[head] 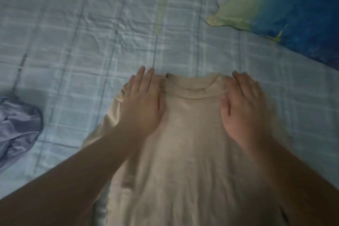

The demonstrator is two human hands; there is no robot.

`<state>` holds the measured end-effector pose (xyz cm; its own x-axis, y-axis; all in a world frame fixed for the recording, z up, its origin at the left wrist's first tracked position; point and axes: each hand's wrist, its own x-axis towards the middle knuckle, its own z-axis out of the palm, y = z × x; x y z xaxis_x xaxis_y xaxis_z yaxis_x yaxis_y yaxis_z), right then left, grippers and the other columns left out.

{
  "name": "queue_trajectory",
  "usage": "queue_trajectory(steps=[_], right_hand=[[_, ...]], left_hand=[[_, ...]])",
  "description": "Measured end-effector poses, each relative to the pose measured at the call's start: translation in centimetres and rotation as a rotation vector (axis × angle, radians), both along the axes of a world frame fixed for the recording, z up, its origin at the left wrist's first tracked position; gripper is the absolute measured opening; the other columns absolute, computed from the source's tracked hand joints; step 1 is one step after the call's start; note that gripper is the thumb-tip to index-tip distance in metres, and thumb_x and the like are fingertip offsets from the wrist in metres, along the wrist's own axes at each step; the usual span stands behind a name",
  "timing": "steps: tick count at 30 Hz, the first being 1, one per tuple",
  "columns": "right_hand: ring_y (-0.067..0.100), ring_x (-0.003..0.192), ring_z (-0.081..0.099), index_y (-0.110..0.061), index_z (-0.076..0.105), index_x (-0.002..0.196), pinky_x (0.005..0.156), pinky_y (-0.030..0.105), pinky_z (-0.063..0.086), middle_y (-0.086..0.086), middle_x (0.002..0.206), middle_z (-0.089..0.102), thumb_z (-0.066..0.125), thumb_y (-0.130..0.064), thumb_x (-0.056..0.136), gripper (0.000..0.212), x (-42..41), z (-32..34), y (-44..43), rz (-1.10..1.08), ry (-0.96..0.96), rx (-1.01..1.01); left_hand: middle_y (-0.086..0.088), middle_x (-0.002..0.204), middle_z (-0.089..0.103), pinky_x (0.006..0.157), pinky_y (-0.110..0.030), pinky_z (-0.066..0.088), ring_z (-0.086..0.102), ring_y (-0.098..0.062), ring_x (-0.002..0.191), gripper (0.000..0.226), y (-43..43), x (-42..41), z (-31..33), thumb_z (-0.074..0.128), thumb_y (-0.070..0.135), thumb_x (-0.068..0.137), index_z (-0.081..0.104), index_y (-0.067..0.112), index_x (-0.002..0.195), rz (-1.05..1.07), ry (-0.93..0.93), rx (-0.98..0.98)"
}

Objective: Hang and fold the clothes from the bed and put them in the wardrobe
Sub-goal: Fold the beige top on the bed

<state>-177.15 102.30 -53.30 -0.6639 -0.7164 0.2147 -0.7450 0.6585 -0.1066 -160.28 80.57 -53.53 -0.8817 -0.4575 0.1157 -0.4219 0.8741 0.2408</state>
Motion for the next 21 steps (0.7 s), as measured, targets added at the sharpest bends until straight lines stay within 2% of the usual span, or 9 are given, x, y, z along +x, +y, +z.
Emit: queue_trajectory(steps=[2, 4, 10, 12, 17, 21], right_hand=[[0.033, 0.145, 0.030, -0.011, 0.034, 0.151, 0.116, 0.052, 0.026, 0.013, 0.157, 0.036, 0.027, -0.039, 0.102, 0.057, 1.5, -0.8, -0.4, 0.003, -0.049, 0.141], [0.033, 0.147, 0.025, -0.014, 0.027, 0.155, 0.117, 0.055, 0.021, 0.010, 0.161, 0.029, 0.026, -0.045, 0.101, 0.063, 1.9, -1.9, -0.9, -0.046, -0.075, 0.245], [0.033, 0.149, 0.021, -0.016, 0.021, 0.157, 0.117, 0.060, 0.017, 0.011, 0.163, 0.022, 0.020, -0.050, 0.099, 0.067, 1.6, -2.8, -1.1, -0.049, -0.150, 0.287], [0.034, 0.149, 0.022, -0.015, 0.019, 0.157, 0.118, 0.059, 0.017, 0.013, 0.163, 0.021, 0.020, -0.048, 0.100, 0.066, 2.7, -1.8, -0.2, -0.033, -0.180, 0.253], [0.032, 0.147, 0.029, -0.011, 0.030, 0.154, 0.117, 0.052, 0.024, 0.014, 0.160, 0.030, 0.028, -0.037, 0.102, 0.058, 10.9, 0.9, 6.0, 0.054, -0.093, 0.138], [0.032, 0.150, 0.021, -0.011, 0.027, 0.155, 0.119, 0.054, 0.020, 0.013, 0.162, 0.025, 0.034, -0.035, 0.102, 0.058, 18.8, 1.0, 13.1, 0.071, -0.188, 0.107]], left_hand=[[-0.012, 0.163, 0.025, 0.122, -0.053, 0.013, 0.014, -0.032, 0.152, 0.071, 2.1, 0.5, -1.0, 0.031, 0.051, 0.097, 0.027, 0.012, 0.156, -0.004, -0.184, 0.059], [-0.006, 0.167, 0.011, 0.123, -0.054, 0.006, 0.005, -0.029, 0.154, 0.075, 2.6, 0.2, -2.2, 0.022, 0.061, 0.096, 0.012, 0.021, 0.160, 0.044, -0.270, 0.061], [-0.002, 0.168, 0.002, 0.121, -0.057, 0.000, -0.002, -0.027, 0.154, 0.075, 2.6, -0.2, -3.6, 0.022, 0.063, 0.096, 0.003, 0.029, 0.160, 0.066, -0.300, 0.046], [-0.004, 0.168, 0.001, 0.121, -0.056, -0.002, -0.002, -0.028, 0.154, 0.074, 3.2, 0.4, -2.8, 0.025, 0.062, 0.096, 0.003, 0.029, 0.160, 0.066, -0.308, 0.079], [-0.011, 0.166, 0.017, 0.123, -0.053, 0.006, 0.009, -0.031, 0.153, 0.066, 9.3, 6.8, 0.6, 0.034, 0.048, 0.100, 0.022, 0.018, 0.157, -0.064, -0.228, 0.104], [-0.013, 0.165, 0.019, 0.124, -0.050, 0.006, 0.011, -0.032, 0.153, 0.061, 15.0, 14.9, 1.4, 0.037, 0.041, 0.101, 0.029, 0.018, 0.156, -0.085, -0.257, 0.141]])
